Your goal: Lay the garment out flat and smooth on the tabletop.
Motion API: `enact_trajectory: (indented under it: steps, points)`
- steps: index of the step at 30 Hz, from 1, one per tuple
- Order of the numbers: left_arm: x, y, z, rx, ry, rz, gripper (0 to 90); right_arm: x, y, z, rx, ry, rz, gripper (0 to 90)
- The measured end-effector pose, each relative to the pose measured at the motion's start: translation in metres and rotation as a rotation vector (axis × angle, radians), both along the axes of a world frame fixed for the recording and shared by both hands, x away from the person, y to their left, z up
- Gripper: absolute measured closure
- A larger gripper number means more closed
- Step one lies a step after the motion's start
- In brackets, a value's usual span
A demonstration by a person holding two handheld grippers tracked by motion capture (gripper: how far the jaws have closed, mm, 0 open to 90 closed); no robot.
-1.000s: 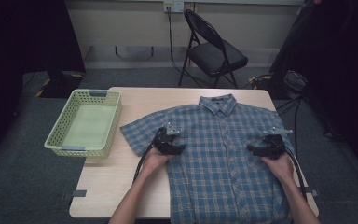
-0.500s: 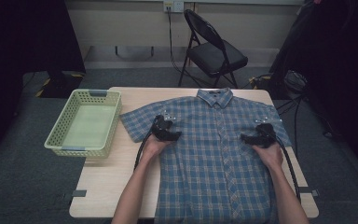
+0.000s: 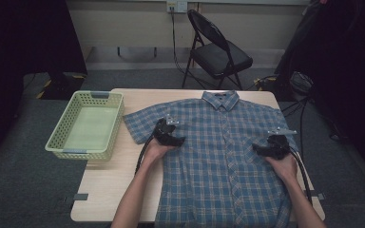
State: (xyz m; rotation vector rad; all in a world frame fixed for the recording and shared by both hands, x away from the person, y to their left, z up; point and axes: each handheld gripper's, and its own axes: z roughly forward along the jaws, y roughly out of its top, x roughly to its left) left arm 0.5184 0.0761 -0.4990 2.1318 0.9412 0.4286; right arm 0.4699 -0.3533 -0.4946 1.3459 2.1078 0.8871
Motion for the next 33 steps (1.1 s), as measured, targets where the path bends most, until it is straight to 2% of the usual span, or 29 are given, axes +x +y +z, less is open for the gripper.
enact_trajectory:
  steps: [2, 3, 5, 7, 8, 9, 11, 12, 13, 14, 15, 16, 17, 20, 21, 22, 24, 27, 28, 30, 31, 33]
  points:
    - [-0.005, 0.000, 0.001, 0.013, 0.002, -0.018, 17.0, -0.005, -0.001, 0.002, -0.012, 0.000, 0.020, 21.9]
    - [-0.009, 0.000, 0.002, 0.006, 0.009, -0.024, 14.9, -0.006, -0.004, 0.003, -0.003, 0.008, 0.015, 21.9]
    - [-0.021, 0.002, 0.007, -0.028, 0.004, -0.039, 13.3, -0.009, -0.012, 0.009, 0.056, 0.008, 0.005, 23.2]
    - [-0.035, 0.004, 0.013, -0.033, 0.008, -0.062, 14.7, -0.015, -0.019, 0.017, 0.144, -0.009, -0.008, 24.9]
    - [-0.044, 0.005, 0.017, -0.032, -0.001, -0.075, 15.2, -0.018, -0.022, 0.021, 0.178, -0.007, -0.011, 25.8]
    - [-0.052, 0.006, 0.020, -0.036, -0.012, -0.083, 15.6, -0.023, -0.022, 0.024, 0.189, -0.004, -0.013, 26.2]
    - [-0.075, 0.011, 0.026, -0.086, -0.008, -0.091, 16.5, -0.038, -0.017, 0.028, 0.207, 0.016, -0.002, 31.9]
    - [-0.086, 0.013, 0.027, -0.112, -0.001, -0.107, 17.0, -0.046, -0.014, 0.028, 0.212, 0.012, 0.002, 33.4]
    - [-0.086, 0.013, 0.027, -0.112, -0.001, -0.107, 17.8, -0.046, -0.014, 0.028, 0.212, 0.012, 0.002, 33.4]
    - [-0.099, 0.015, 0.028, -0.137, 0.010, -0.121, 17.8, -0.054, -0.013, 0.028, 0.218, 0.007, 0.011, 34.9]
    - [-0.119, 0.014, 0.027, -0.125, 0.001, -0.155, 18.2, -0.071, -0.009, 0.026, 0.232, 0.030, 0.015, 35.2]
    - [-0.119, 0.014, 0.027, -0.125, 0.001, -0.155, 18.4, -0.075, -0.008, 0.025, 0.226, 0.034, 0.023, 35.3]
    - [-0.141, 0.011, 0.025, -0.104, -0.009, -0.190, 18.5, -0.082, -0.006, 0.024, 0.225, 0.043, 0.031, 35.2]
    - [-0.166, 0.010, 0.021, -0.129, 0.008, -0.236, 19.8, -0.104, -0.001, 0.021, 0.206, 0.028, 0.046, 34.1]
    - [-0.166, 0.010, 0.021, -0.129, 0.008, -0.236, 19.8, -0.104, -0.001, 0.021, 0.206, 0.028, 0.046, 34.1]
    - [-0.177, 0.009, 0.017, -0.144, 0.021, -0.254, 19.8, -0.109, 0.000, 0.021, 0.205, 0.015, 0.048, 33.9]
    - [-0.188, 0.007, 0.009, -0.110, 0.036, -0.271, 20.2, -0.124, 0.002, 0.017, 0.167, -0.015, 0.049, 33.3]
    - [-0.193, 0.006, 0.001, -0.067, 0.052, -0.296, 20.2, -0.133, 0.001, 0.007, 0.139, 0.001, 0.049, 32.4]
    - [-0.193, 0.005, 0.001, -0.065, 0.055, -0.289, 20.0, -0.134, 0.001, 0.006, 0.115, -0.005, 0.048, 32.5]
    - [-0.194, 0.005, 0.001, -0.047, 0.040, -0.270, 21.1, -0.136, 0.002, 0.007, 0.068, -0.049, 0.064, 32.4]
    - [-0.196, 0.005, 0.001, -0.038, 0.036, -0.261, 22.2, -0.137, 0.003, 0.007, 0.043, -0.055, 0.064, 32.4]
    - [-0.201, 0.004, 0.001, -0.007, 0.013, -0.260, 21.6, -0.135, 0.001, 0.005, 0.040, -0.026, 0.061, 31.7]
